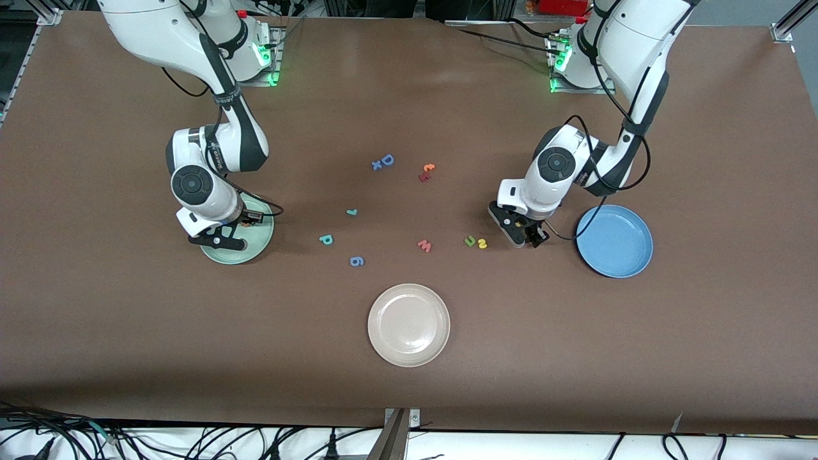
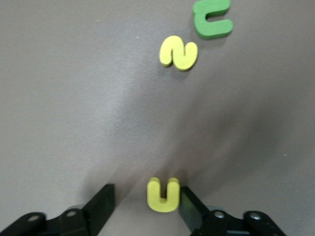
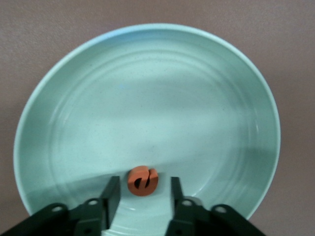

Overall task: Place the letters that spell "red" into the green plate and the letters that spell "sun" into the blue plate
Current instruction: 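Drop the e on the green plate while the left gripper carries the u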

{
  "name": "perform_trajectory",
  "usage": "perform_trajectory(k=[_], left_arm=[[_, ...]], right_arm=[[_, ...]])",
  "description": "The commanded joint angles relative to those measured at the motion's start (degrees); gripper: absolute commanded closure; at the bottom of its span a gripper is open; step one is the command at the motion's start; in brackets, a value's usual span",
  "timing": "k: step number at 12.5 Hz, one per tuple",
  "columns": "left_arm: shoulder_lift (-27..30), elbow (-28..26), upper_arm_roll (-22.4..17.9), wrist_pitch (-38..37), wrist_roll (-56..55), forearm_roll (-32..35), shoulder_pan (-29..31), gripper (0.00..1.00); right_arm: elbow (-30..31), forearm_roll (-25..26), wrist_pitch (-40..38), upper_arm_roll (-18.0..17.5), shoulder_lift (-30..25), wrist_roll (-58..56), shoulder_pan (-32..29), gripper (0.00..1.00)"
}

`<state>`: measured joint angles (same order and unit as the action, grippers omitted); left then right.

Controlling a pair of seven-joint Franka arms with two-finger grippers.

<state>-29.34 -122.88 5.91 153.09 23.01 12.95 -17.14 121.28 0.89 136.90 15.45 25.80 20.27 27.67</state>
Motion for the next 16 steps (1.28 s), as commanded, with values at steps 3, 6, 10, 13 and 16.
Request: perform_trajectory(k=[3,6,10,13,16], left_arm=[[-0.99,-0.08,-0.64,0.63,-0.15,1.81,-0.26,0.65],[-0.81,0.1,-0.64,0.54,-0.6,1.2,-0.88,0.82],[2.52,1.06,-0.82,-2.51,0.19,-4.4,-0.17,0.9],[6.74,3.43,-1.17,-11.29,0.37,-6.09,2.45,0.92],[8.24,3.62,-2.74,-13.96,3.07,-6.1,6.59,0.91]], right_arm=[[-8.05,-5.52,-11.62,-1.91,-1.63,0.46,0.1,0.04],[-10.45,-8.88,-13.51,-2.09,-1.37,8.0,3.77,0.04],[-12.47,-9.06,-6.94,-2.09,2.05,23.83,8.53,0.04],[-17.63,-10.64,-4.98,-2.09,7.22,36.03,10.64,0.06],[-23.53,-11.0,-4.98,-2.09,12.42,42.73,11.52,0.11]])
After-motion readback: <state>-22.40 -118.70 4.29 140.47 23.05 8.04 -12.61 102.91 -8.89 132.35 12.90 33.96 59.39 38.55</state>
